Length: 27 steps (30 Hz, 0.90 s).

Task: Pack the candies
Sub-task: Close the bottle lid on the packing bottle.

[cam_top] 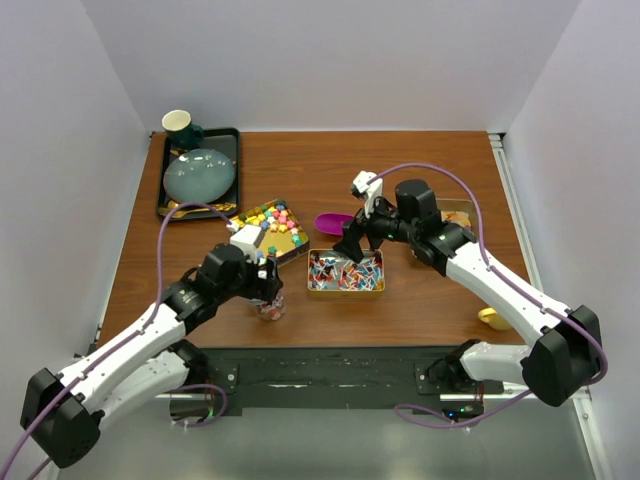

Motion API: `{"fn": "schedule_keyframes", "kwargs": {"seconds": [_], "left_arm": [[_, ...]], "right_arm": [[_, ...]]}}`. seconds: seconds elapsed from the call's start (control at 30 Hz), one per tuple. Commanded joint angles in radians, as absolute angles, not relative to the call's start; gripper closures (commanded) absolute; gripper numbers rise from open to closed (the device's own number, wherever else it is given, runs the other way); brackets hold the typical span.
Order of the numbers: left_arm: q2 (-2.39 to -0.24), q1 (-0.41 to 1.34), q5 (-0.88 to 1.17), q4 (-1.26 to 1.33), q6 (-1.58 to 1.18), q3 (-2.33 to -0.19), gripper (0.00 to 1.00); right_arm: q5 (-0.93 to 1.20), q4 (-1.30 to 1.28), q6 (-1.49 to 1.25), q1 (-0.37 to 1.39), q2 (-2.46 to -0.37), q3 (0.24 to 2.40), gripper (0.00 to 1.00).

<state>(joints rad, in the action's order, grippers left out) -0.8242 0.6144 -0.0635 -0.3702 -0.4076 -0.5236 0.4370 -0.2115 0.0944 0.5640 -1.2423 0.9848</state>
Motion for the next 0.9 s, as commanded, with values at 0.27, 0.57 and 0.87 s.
{"fn": "schedule_keyframes", "kwargs": {"seconds": [0.27, 0.57, 0.87], "left_arm": [[-0.81, 0.822, -0.181, -0.281, -0.385, -0.494, 0.37], [-0.821, 0.925, -0.235, -0.175, -0.358, -0.423, 0.38], [-0.876, 0.951, -0.272, -0.057, -0.227, -0.429, 0.37]], "right_arm": [[0.436, -0.112, 0.123, 0.557, -1.212, 0.93, 0.01], [0.433, -0.126, 0.159, 0.552, -1.175, 0.894, 0.01], [0.428, -0.109, 0.158, 0.546, -1.146, 0.865, 0.01]]}}
